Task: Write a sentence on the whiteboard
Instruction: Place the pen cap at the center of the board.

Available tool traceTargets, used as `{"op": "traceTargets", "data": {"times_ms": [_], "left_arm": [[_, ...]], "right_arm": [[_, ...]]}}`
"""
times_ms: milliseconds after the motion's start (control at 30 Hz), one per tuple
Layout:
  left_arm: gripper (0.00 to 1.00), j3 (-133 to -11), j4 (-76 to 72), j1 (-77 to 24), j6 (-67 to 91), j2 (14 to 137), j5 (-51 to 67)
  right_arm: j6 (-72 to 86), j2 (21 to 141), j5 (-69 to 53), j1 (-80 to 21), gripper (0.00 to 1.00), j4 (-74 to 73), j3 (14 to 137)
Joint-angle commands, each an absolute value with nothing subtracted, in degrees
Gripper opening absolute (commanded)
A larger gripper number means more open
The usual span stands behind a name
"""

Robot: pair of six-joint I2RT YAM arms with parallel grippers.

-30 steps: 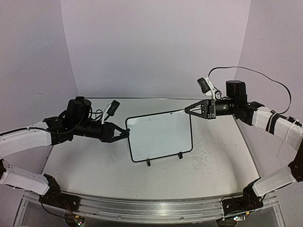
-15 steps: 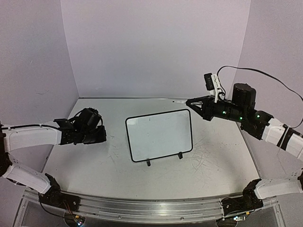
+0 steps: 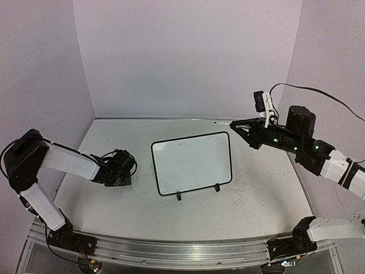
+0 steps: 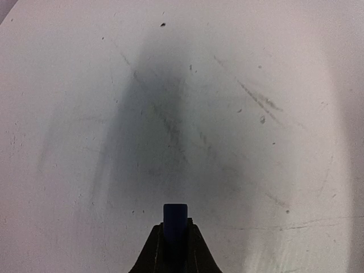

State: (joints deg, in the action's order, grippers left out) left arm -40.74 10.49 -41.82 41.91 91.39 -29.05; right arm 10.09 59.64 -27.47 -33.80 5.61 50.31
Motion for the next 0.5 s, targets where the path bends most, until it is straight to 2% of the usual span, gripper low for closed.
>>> {"op": "traceTargets", "data": {"times_ms": [0,167,467], "left_arm": [[0.08,-38.53,6.17,-41.95,45.17,93.27,-32.26],[0.13,-37.26,5.44,-41.95,45.79,93.77,-32.19],[0.41,-35.24,5.51,-42.02,46.96,89.68,-30.69]], "right_arm": [[9.84,56.62,-24.71,-34.02,0.0,8.03,49.06],[8.7,56.22,-21.47,-34.01,0.0,7.48,47.76],[7.39,58.69,-19.5,-34.04,0.0,7.38,49.48]]}}
